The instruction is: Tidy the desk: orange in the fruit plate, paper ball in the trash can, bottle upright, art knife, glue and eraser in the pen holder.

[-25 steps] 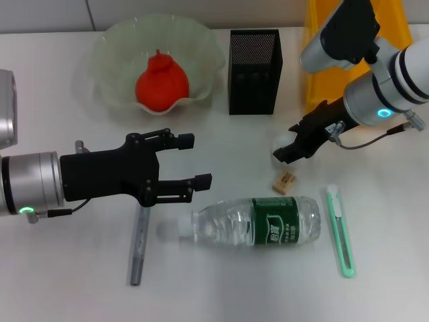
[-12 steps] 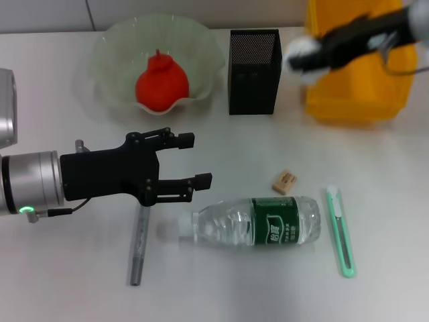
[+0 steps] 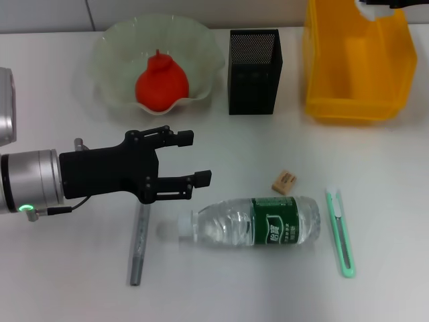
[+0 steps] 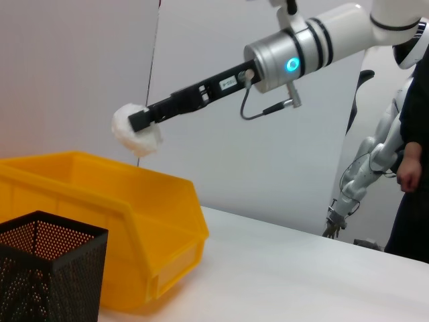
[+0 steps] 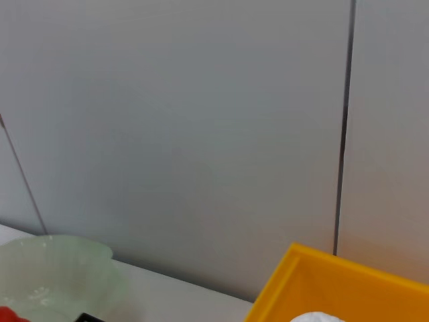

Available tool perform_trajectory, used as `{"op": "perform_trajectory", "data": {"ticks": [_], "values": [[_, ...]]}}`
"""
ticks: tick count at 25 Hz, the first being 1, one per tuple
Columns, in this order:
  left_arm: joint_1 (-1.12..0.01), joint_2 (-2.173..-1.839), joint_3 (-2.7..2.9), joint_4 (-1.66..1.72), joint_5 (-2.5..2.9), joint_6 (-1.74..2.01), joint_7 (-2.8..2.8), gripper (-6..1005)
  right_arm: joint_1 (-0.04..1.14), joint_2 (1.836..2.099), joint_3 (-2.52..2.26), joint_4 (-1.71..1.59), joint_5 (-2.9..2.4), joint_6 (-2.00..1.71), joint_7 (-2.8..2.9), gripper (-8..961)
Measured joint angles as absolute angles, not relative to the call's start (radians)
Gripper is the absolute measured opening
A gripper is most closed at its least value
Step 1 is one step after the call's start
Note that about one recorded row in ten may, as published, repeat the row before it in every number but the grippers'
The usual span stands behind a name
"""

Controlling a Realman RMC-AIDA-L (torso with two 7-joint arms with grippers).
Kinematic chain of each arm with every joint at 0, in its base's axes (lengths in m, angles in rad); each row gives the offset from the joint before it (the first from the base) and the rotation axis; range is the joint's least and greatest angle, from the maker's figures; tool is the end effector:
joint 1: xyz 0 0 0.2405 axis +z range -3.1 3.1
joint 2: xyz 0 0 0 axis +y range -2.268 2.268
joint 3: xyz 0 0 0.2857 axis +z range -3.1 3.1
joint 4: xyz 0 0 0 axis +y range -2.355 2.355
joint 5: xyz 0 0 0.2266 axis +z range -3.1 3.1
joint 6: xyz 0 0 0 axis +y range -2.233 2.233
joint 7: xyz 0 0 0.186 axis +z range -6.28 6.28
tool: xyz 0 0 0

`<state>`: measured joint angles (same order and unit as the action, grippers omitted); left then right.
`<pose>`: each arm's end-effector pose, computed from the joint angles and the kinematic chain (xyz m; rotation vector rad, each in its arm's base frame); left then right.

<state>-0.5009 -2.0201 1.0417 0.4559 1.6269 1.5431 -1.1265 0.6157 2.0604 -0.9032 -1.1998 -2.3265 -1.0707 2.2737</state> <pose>-0.2671 0.3443 -0.0782 -2.8020 -0.4176 -0.8644 0.2304 0.4972 0.0595 -2.1484 0.8651 0.3118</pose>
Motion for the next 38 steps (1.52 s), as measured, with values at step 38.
{"op": "perform_trajectory", "data": {"ticks": [38], "values": [[-0.515,-2.008,1.043,0.465,1.634,1.546,-1.167,822,0.456,1.958,-0.757,-0.584,-1.640,-1.718,1.377,837]]}}
